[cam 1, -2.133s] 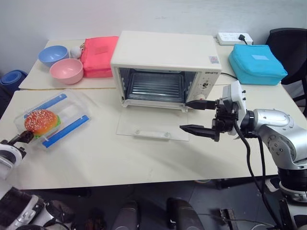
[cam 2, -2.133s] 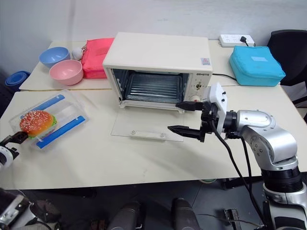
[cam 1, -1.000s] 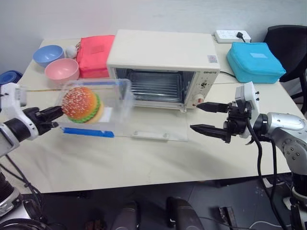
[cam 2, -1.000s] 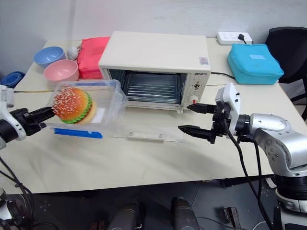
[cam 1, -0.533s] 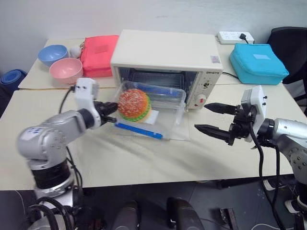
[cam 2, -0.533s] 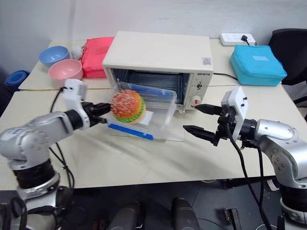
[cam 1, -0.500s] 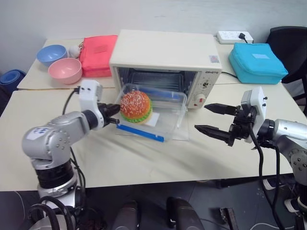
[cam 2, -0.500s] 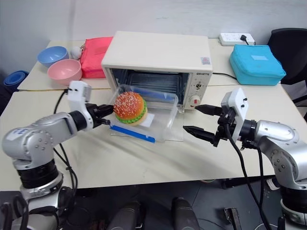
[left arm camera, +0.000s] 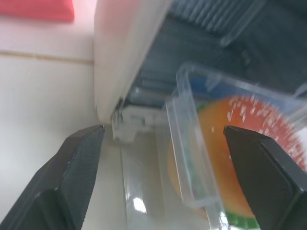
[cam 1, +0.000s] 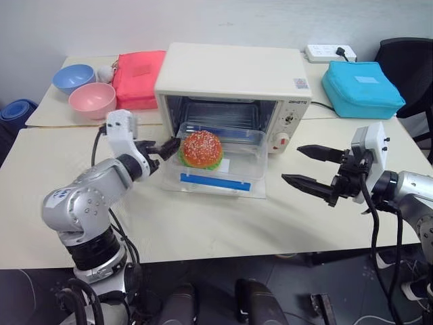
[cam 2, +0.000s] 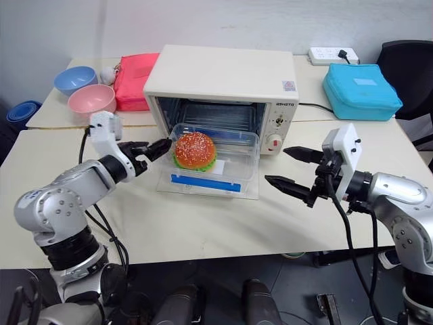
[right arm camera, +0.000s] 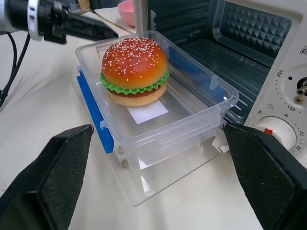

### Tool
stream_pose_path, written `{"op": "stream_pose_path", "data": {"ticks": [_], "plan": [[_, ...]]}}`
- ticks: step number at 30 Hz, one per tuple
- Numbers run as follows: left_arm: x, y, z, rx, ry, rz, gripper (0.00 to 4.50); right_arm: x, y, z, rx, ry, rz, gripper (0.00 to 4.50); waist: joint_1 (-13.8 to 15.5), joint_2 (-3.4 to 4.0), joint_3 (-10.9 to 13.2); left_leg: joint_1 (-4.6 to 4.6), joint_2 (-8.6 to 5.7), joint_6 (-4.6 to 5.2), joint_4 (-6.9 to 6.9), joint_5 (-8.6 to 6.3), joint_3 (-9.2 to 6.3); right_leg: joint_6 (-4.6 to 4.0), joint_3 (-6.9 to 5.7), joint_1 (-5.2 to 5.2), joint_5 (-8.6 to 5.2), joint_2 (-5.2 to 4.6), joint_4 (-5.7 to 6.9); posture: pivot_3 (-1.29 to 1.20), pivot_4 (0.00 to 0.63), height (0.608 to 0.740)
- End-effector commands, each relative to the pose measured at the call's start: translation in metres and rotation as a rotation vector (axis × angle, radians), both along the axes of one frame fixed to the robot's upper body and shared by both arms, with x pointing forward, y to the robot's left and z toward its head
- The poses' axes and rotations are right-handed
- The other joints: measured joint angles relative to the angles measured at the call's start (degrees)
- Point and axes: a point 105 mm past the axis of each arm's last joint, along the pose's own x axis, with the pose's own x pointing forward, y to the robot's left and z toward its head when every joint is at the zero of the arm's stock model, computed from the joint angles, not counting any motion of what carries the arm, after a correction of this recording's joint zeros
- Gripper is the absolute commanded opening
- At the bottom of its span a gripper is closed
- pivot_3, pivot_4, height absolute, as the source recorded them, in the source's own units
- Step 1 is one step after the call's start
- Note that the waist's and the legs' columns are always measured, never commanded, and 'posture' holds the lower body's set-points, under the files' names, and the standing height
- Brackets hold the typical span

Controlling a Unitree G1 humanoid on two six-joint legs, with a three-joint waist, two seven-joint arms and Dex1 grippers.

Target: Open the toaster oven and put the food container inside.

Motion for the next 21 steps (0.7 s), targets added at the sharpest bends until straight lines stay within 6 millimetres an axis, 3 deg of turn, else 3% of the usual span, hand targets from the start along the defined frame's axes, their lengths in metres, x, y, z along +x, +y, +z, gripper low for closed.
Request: {"op": "stream_pose_path", "data": {"ticks": [1, 4, 5, 8, 10, 13, 18, 19, 21], "plan": [[-0.022, 0.005, 0.034, -0.039, -0.183, -0.112, 4.06, -0.006, 0.0, 0.011, -0.022, -0.043, 0.02, 4.5, -0.1, 0.0, 0.0, 0.0, 0.0, -0.01, 0.0, 0.0, 0.0, 0.0, 0.0, 0.0, 0.0, 0.0, -0.01, 0.0, 0.15, 0.74], [-0.038, 0.017, 0.046, -0.094, -0.25, -0.208, 4.06, -0.007, 0.0, 0.009, -0.023, -0.031, 0.034, 4.5, -0.1, 0.0, 0.0, 0.02, 0.0, -0.02, 0.01, 0.0, 0.0, 0.0, 0.0, 0.02, 0.0, -0.01, -0.02, 0.0, 0.15, 0.74], [-0.047, 0.016, 0.051, -0.108, -0.282, -0.269, 3.87, -0.009, 0.002, 0.008, -0.021, -0.023, 0.047, 4.5, -0.1, 0.0, 0.0, 0.02, 0.0, -0.02, 0.01, 0.0, 0.0, -0.01, 0.0, 0.02, 0.0, -0.01, -0.02, 0.0, 0.15, 0.74], [-0.07, 0.01, 0.05, -0.091, -0.286, -0.436, 3.21, -0.016, 0.009, 0.008, 0.01, 0.011, 0.101, 3.89, -0.3, 0.0, 0.0, 0.04, 0.01, -0.01, 0.01, -0.01, -0.01, -0.01, 0.01, 0.04, -0.01, -0.03, -0.02, 0.0, 0.15, 0.74], [-0.081, 0.006, 0.04, -0.022, -0.237, -0.524, 2.52, -0.024, 0.015, 0.006, 0.022, 0.042, 0.149, 3.16, -0.4, 0.0, 0.0, 0.04, 0.01, -0.01, 0.01, -0.01, -0.03, -0.02, 0.01, 0.05, -0.01, -0.04, -0.05, 0.0, 0.15, 0.74], [-0.096, 0.001, 0.006, 0.255, -0.142, -0.629, 1.68, -0.037, 0.026, -0.009, -0.012, 0.094, 0.208, 2.24, -0.6, 0.01, 0.0, 0.06, 0.04, -0.02, -0.04, -0.04, -0.05, -0.07, 0.01, 0.07, -0.04, -0.04, -0.1, 0.0, 0.15, 0.74], [-0.096, 0.007, -0.027, 0.396, -0.102, -0.683, 0.09, -0.042, 0.044, -0.033, -0.015, 0.141, 0.223, 0.49, -0.5, 0.03, 0.0, 0.21, 0.05, 0.28, -0.46, -0.07, -0.04, -0.21, 0.03, 0.17, -0.08, -0.2, -0.43, 0.0, 0.15, 0.74], [-0.094, 0.006, -0.032, 0.419, -0.103, -0.685, 0.0, -0.039, 0.049, -0.039, -0.019, 0.141, 0.219, 0.16, -0.5, 0.03, 0.0, 0.22, 0.06, 0.3, -0.49, -0.05, -0.05, -0.23, 0.02, 0.17, -0.08, -0.21, -0.43, 0.0, 0.15, 0.74], [-0.084, 0.003, -0.043, 0.474, -0.113, -0.667, 0.0, -0.022, 0.056, -0.055, -0.042, 0.153, 0.155, 0.04, -0.5, 0.04, 0.0, 0.22, 0.06, 0.31, -0.52, -0.03, -0.1, -0.26, -0.01, 0.17, -0.06, -0.24, -0.44, 0.0, 0.15, 0.74]]}}
